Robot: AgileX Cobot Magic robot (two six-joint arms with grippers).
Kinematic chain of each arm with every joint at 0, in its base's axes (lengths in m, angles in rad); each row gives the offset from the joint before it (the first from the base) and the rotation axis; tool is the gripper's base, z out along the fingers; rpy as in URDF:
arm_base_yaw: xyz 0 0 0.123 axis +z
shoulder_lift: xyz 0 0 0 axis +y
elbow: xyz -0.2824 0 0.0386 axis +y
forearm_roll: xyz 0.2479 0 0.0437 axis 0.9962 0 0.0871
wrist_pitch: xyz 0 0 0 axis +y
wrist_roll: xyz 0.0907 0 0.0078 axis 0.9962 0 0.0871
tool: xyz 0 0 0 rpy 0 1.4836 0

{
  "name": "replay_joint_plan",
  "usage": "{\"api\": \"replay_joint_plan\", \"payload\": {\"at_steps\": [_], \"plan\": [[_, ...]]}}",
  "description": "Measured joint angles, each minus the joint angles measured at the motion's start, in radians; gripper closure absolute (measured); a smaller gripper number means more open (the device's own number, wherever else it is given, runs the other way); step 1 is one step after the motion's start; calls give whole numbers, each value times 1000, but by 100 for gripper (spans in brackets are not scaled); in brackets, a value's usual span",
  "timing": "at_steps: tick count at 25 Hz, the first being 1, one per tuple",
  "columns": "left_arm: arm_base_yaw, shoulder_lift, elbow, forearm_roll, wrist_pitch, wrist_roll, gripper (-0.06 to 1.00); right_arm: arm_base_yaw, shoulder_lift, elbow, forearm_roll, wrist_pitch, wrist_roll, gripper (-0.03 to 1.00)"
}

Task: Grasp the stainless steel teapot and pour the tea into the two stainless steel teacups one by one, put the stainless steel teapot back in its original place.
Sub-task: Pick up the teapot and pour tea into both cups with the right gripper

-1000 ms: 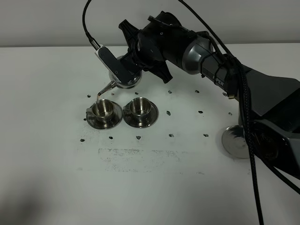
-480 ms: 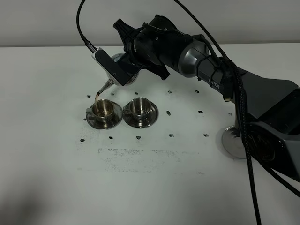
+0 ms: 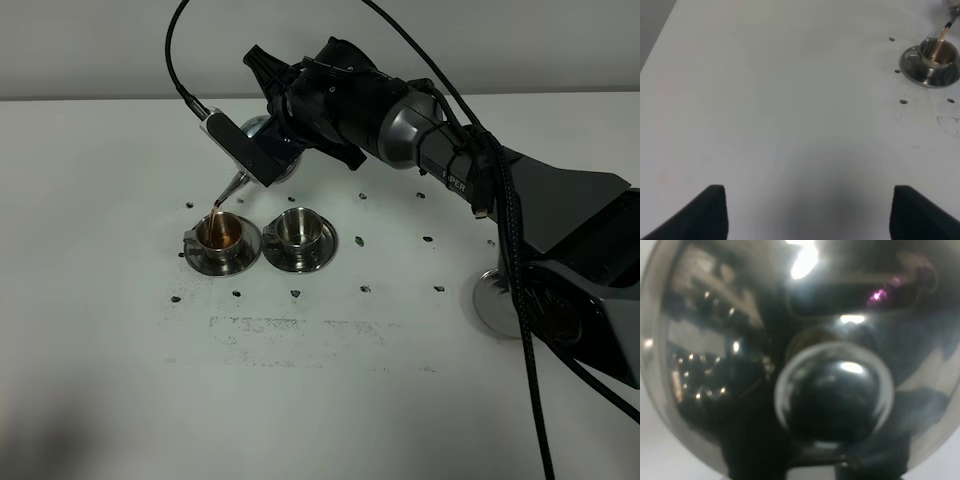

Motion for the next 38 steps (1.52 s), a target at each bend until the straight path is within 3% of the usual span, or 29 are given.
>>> {"api": "replay_joint_plan", "payload": {"at_steps": [38], "plan": [[0, 0, 0, 0, 0, 0, 29, 30, 2, 0, -143, 0, 26, 77]]}}
